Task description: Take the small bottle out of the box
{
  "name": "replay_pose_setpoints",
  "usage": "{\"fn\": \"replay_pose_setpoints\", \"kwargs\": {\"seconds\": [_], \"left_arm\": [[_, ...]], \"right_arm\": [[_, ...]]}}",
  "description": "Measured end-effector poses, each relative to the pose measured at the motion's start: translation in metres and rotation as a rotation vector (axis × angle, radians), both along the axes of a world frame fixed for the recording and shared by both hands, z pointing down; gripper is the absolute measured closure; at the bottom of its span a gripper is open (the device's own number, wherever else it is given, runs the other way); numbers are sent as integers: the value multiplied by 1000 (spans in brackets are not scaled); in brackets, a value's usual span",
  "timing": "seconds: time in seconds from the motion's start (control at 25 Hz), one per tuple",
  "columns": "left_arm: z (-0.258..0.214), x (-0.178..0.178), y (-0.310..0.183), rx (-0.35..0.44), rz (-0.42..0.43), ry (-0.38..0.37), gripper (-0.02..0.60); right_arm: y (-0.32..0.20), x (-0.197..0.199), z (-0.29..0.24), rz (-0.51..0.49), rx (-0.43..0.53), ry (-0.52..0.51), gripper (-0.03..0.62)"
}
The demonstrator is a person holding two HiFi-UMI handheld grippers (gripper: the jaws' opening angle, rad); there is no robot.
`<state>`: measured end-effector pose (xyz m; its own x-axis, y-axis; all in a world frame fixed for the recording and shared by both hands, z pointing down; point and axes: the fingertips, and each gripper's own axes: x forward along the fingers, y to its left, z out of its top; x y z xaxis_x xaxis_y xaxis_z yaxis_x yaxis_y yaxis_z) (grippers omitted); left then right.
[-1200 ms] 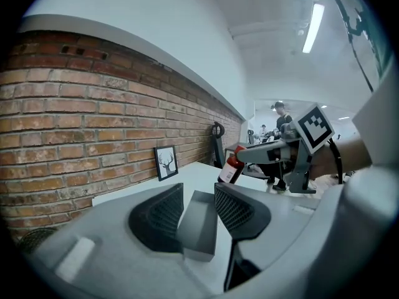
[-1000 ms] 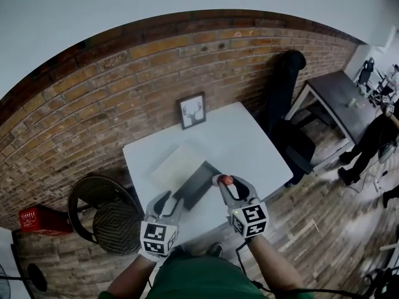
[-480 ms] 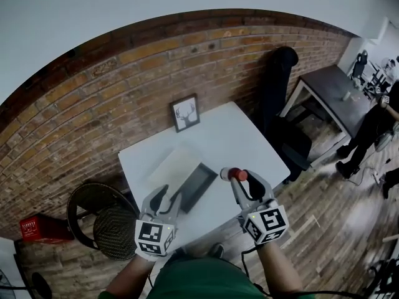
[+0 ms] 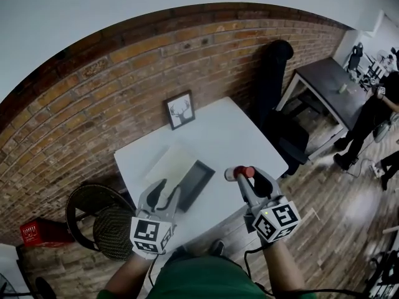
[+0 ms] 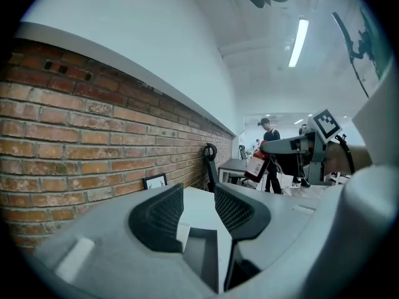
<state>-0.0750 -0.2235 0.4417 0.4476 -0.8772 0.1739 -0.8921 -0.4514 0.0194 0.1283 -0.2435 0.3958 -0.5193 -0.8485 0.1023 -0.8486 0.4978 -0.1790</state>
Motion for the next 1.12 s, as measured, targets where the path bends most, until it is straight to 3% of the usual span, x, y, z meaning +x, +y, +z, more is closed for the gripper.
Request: {"fn": "replay_pose_setpoints", "kwargs": {"seconds": [0.24,0.68,1.12], "left_arm": [[-2,5,-2,-2,18,16,417],[1,5,-1,-12,17,18,417],[9,1,-1,-36,3,28,417]], "right_arm": [[4,6,-14,18,9,-64,451],[10,1,-37,3,89,-38,453],[9,-1,-43,-4,103,-59,453]]}}
